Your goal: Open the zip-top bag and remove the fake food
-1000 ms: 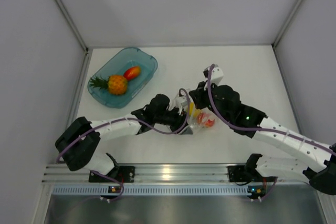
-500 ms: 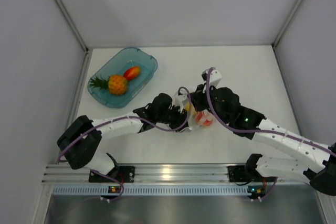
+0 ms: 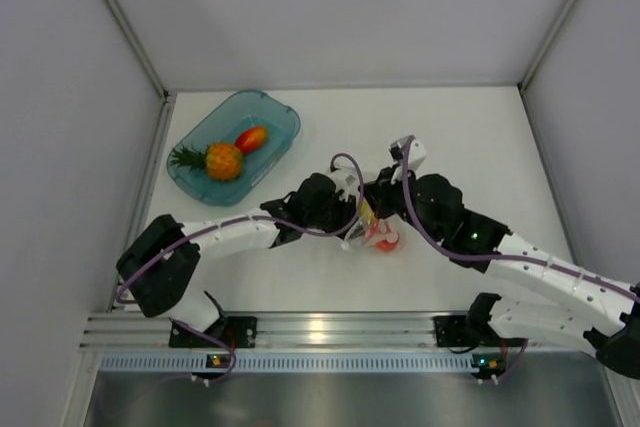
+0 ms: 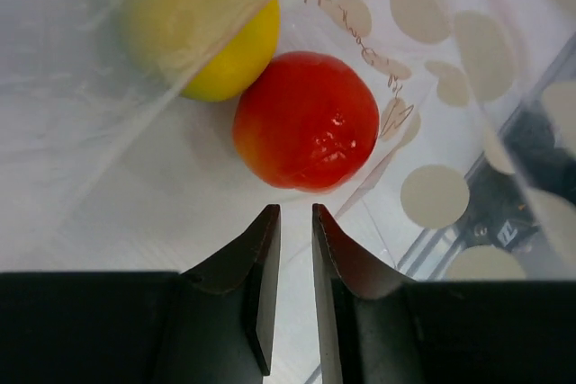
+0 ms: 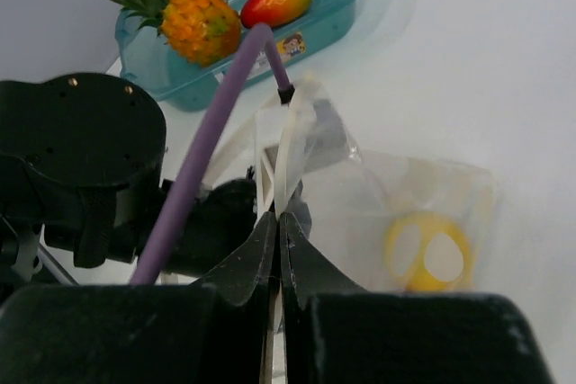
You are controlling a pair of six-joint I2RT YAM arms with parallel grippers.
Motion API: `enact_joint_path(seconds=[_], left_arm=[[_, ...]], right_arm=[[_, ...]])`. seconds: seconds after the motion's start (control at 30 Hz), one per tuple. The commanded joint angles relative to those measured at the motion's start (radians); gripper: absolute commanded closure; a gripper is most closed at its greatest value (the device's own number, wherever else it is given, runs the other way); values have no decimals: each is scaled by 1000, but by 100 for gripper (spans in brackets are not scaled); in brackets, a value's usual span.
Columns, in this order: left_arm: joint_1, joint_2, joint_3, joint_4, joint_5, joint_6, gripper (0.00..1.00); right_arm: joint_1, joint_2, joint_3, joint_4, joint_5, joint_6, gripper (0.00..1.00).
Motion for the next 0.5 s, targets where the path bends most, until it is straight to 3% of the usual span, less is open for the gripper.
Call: enact_joint_path(seconds=[0.0,0.1,0.3,0.47], left_arm=[[1,16,57,16,-85,-149,74],[-2,56,95,18,-64,-178,64],[-20,162,195,18,-39,-212,64],[-52,238,255,16,-38,-203,47]], right_arm=[[1,-49,-44,56,16,60,100],[3,-69,-81,61,28,80,100],[1,-95,-107,47,41,86,100],[1,-120,-107,26,56,75,100]])
